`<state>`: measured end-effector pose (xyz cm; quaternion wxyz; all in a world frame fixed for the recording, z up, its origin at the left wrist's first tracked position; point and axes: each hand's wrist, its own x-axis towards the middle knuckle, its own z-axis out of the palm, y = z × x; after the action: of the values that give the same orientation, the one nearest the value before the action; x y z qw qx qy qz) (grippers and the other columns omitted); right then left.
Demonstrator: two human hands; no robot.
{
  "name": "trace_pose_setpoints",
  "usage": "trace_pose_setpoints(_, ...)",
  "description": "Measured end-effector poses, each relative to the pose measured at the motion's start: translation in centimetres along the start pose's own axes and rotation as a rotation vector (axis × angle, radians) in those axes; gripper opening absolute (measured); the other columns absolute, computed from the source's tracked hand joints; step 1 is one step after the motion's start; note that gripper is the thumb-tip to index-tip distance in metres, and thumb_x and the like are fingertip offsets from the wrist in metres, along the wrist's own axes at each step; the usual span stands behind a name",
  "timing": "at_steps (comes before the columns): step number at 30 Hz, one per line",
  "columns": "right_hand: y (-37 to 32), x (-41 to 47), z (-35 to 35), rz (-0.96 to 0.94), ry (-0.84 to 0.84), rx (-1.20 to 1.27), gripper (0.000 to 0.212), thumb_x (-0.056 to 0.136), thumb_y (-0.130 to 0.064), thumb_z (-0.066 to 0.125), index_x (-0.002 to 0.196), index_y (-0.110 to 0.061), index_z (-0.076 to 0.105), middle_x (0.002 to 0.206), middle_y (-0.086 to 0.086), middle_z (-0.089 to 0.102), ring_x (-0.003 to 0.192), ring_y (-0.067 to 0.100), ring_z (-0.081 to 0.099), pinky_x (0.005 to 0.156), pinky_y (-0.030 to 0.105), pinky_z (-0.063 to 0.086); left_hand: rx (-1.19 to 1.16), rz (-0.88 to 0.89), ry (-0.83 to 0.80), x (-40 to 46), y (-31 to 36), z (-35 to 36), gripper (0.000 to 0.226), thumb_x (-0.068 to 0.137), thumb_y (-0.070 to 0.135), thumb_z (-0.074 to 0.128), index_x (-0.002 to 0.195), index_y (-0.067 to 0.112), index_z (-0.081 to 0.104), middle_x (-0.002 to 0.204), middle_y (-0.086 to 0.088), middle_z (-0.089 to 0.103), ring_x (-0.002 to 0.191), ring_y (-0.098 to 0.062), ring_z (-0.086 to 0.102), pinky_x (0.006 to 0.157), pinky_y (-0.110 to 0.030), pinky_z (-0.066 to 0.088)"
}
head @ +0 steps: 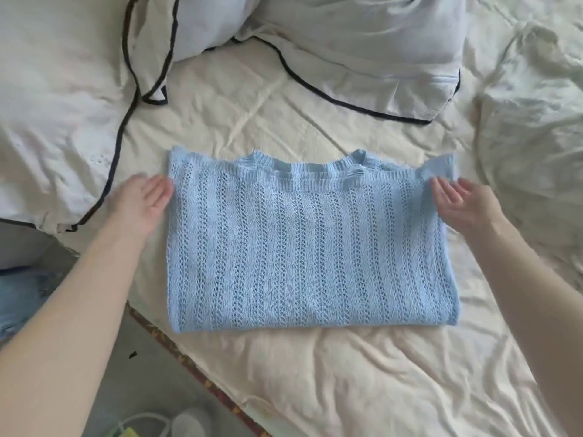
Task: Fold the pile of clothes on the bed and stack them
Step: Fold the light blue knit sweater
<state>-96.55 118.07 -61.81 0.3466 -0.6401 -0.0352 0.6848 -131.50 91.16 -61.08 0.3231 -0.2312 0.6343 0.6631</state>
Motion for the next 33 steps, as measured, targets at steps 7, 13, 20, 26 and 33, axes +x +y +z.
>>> trace_pose_setpoints(7, 8.1, -2.7, -4.3, -0.97, -0.097, -1.343, 0.028, 0.094, -0.009, 0.053, 0.121, 0.001, 0.058, 0.121, 0.015, 0.06, 0.115, 0.028, 0.053, 0.099, 0.032, 0.037, 1.265, 0.937, -0.106, -3.8, -7.7, -4.5, 0.028, 0.093, 0.004, 0.049, 0.118, -0.003, 0.057, 0.123, -0.02, 0.057, 0.118, -0.033, 0.05, 0.104, -0.038, 0.034)
trace_pose_setpoints(13, 17.5, -6.3, -8.9, -1.178, -0.661, -1.903, 0.047, 0.095, -0.031, 0.044, 0.136, -0.009, 0.05, 0.144, 0.016, 0.044, 0.135, 0.035, 0.038, 0.111, 0.057, 0.024, 1.761, 1.087, -0.593, -10.0, -17.3, -5.8, 0.052, 0.093, 0.034, 0.035, 0.142, 0.017, 0.04, 0.15, -0.012, 0.034, 0.14, -0.033, 0.027, 0.113, -0.057, 0.016)
trace_pose_setpoints(20, 13.6, -3.5, -15.5, -1.027, -0.511, -2.31, 0.059, 0.095, -0.054, 0.011, 0.147, -0.027, 0.02, 0.155, 0.001, 0.018, 0.144, 0.022, 0.013, 0.117, 0.04, -0.003, 2.065, 0.946, -0.426, -7.9, -16.5, -12.6, 0.057, 0.1, 0.043, 0.01, 0.144, 0.017, 0.036, 0.152, -0.009, 0.029, 0.14, -0.03, 0.026, 0.115, -0.046, 0.003)
trace_pose_setpoints(26, 9.8, -4.0, -18.2, -0.95, -0.25, -2.278, 0.068, 0.096, -0.053, 0.007, 0.144, -0.016, 0.039, 0.152, 0.012, 0.032, 0.141, 0.025, 0.025, 0.115, 0.048, 0.012, 1.836, 0.852, -0.283, -8.0, -12.9, -17.7, 0.053, 0.098, 0.027, 0.03, 0.143, 0.0, 0.034, 0.151, -0.02, 0.028, 0.14, -0.039, 0.025, 0.111, -0.052, 0.021)
trace_pose_setpoints(33, 18.7, -9.8, -15.3, -1.062, -0.556, -2.176, 0.055, 0.094, -0.036, 0.032, 0.145, -0.014, 0.034, 0.152, 0.011, 0.027, 0.14, 0.033, 0.024, 0.112, 0.056, 0.013, 1.177, 0.297, -0.016, -9.1, -14.8, -15.8, 0.047, 0.099, 0.016, 0.044, 0.141, -0.002, 0.034, 0.142, -0.022, 0.041, 0.128, -0.036, 0.043, 0.108, -0.044, 0.033)
